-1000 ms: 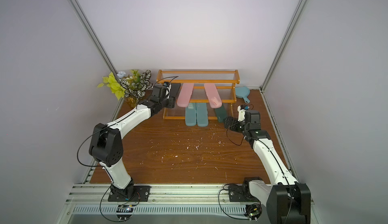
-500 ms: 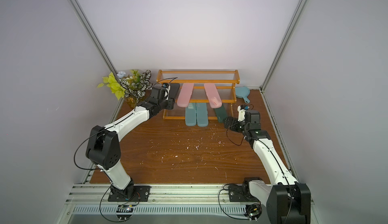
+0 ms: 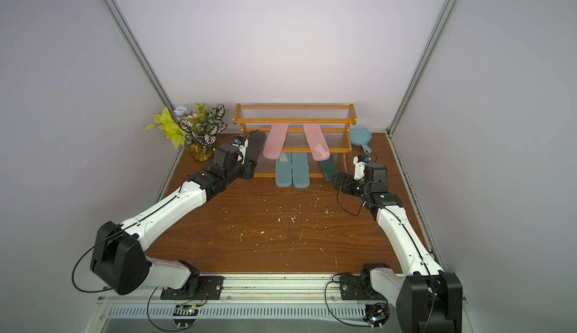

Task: Remove the pencil cases from the shelf
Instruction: Pick up the pencil case from the shelf, then place the pencil case at the center of the board.

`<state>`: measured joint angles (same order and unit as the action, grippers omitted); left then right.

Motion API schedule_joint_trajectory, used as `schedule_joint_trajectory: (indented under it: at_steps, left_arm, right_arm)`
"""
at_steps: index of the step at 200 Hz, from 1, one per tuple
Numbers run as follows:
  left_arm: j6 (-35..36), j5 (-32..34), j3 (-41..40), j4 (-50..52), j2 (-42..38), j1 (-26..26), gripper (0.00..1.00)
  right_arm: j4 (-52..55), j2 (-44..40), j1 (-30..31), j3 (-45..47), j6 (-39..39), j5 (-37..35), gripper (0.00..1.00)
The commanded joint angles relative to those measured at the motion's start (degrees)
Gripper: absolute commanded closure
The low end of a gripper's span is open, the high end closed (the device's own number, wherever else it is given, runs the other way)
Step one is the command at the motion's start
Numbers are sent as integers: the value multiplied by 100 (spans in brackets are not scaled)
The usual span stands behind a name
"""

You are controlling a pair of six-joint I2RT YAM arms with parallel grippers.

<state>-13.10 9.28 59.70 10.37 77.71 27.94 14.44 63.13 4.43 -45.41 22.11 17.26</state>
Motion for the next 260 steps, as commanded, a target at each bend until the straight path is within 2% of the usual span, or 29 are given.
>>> schedule_joint_trajectory:
  at_steps: [1, 64, 123, 179, 260]
  left_arm:
    - [-220, 313, -331, -79, -593, 202, 49]
    - [-738, 751, -1579, 135, -2124, 923, 51]
    - [-1518, 1207, -2769, -31, -3039, 1559, 53]
    - [-2111, 1778, -3538, -401, -3131, 2111, 54]
    - [-2294, 1983, -4423, -1312, -2891, 2146, 56]
  right_arm:
    - [-66, -174, 38, -262, -71, 255, 1]
    - [33, -274, 61, -222, -129, 307, 1]
    - [103, -310, 103, -202, -152, 279, 1]
    - [156, -300, 137, -220, -246, 208, 1]
    - [235, -354, 179, -149, -279, 164, 1]
